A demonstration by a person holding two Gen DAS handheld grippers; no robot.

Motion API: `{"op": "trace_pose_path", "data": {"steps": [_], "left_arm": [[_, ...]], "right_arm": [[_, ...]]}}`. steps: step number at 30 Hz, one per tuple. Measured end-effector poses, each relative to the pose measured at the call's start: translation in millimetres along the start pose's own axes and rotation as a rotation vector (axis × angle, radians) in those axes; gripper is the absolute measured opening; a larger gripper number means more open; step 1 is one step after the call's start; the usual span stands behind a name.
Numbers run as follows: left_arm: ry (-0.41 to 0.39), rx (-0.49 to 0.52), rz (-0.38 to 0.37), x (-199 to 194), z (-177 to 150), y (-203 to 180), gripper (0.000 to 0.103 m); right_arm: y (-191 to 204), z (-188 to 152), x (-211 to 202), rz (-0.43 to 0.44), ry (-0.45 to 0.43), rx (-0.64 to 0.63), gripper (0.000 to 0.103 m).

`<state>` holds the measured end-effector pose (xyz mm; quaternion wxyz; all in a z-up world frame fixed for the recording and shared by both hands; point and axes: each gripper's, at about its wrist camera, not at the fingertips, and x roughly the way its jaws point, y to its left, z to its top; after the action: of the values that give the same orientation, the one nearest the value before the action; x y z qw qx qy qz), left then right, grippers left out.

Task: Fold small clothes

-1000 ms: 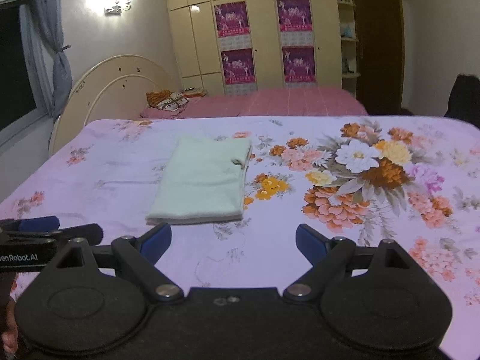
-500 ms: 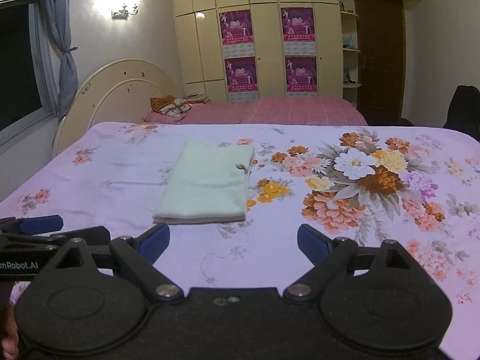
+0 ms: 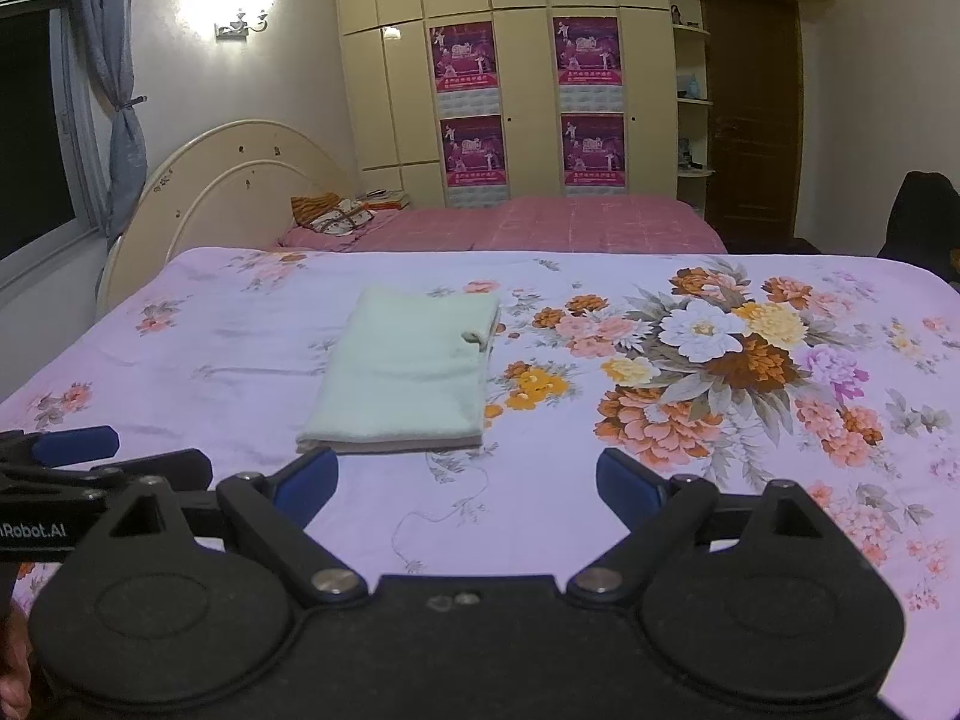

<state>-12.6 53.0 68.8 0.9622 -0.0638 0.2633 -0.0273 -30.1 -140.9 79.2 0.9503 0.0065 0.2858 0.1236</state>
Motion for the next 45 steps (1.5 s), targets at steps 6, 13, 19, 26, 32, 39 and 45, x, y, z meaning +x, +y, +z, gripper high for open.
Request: {"op": "trace_pose_path", "data": {"steps": [6,13,19,26,32,39,45], "left_arm": [[-0.006,0.002,-0.004,2.1,3.2,4.4,0.103],[-0.015,0.012,-0.005,1.6,6.9,7.9,0.103],[-0.024,0.025,0.000,-1.7,9.2,12.1,0.103],[-0.025,0.026,0.001,-3.5,8.2,14.4,0.103],[-0.026,0.024,0.002,-3.8,7.2,15.3,0.103],[-0.031,0.018,0.000,-5.2,6.0,19.9,0.103],[-0.032,0.019,0.004,-5.6,6.0,21.9,0.103]], "right_arm": [[-0.1,0.6,0.3,-0.001,-0.001,-0.004,0.093],[2.8,3.7,4.0,-0.011,-0.004,-0.003,0.093],[7.0,5.8,4.9,-0.010,-0.016,0.002,0.093],[9.4,3.4,6.5,-0.011,-0.013,0.003,0.093],[9.9,2.7,6.6,-0.012,-0.014,0.001,0.093],[10.1,2.5,6.4,-0.014,-0.015,0.001,0.093],[11.1,2.0,6.5,-0.014,-0.015,-0.002,0.093]]}}
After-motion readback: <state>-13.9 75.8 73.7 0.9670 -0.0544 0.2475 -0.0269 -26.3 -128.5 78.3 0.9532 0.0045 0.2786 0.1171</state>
